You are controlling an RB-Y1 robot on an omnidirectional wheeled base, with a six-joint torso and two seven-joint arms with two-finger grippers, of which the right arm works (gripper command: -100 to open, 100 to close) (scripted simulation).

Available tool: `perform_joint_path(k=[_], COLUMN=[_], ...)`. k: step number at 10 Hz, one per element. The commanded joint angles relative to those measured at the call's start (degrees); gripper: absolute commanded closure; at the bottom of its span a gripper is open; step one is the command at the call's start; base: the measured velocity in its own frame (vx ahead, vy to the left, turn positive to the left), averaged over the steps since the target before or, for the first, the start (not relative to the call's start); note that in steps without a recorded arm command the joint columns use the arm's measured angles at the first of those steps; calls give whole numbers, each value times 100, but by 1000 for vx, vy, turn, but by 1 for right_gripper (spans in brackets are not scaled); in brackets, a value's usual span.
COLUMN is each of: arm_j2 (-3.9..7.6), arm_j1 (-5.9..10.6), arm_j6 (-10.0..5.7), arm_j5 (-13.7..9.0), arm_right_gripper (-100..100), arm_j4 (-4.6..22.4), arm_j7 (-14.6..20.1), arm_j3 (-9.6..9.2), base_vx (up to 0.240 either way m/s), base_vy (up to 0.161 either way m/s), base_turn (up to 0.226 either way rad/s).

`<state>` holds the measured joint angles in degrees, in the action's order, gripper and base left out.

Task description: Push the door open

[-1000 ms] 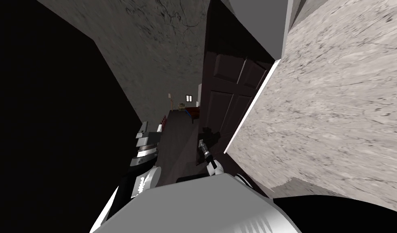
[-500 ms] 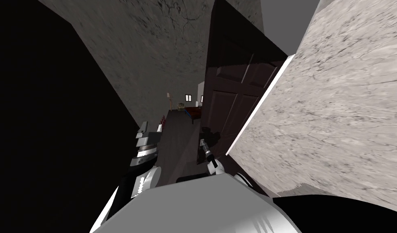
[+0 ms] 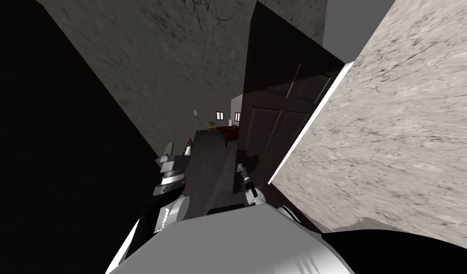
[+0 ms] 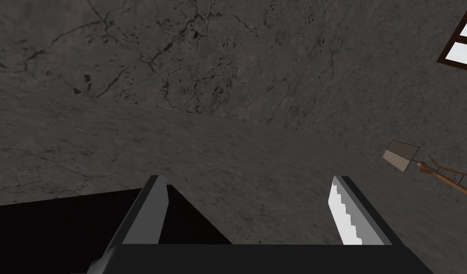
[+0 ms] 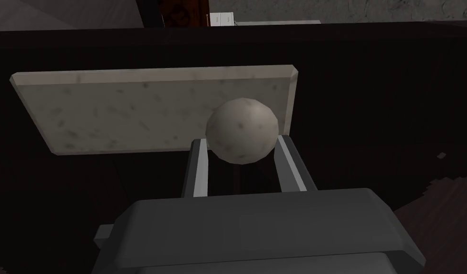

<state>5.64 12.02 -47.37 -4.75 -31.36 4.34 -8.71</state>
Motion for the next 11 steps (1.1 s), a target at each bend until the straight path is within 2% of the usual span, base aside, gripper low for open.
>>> perform_joint_path(k=[1,8,11], arm_j2=[53,96,103], arm_j1=[68,75,76], arm_j6=[-81,-52,-46], arm_j5=[-80,-310,-359], arm_right_gripper=[100,100,100], arm_j4=[101,148,158], arm_j7=[-47,-231,-270], arm_j3=[163,636,735], base_vx=[166,180,133], base_vy=[133,139,63], base_turn=[-70,-66,-31])
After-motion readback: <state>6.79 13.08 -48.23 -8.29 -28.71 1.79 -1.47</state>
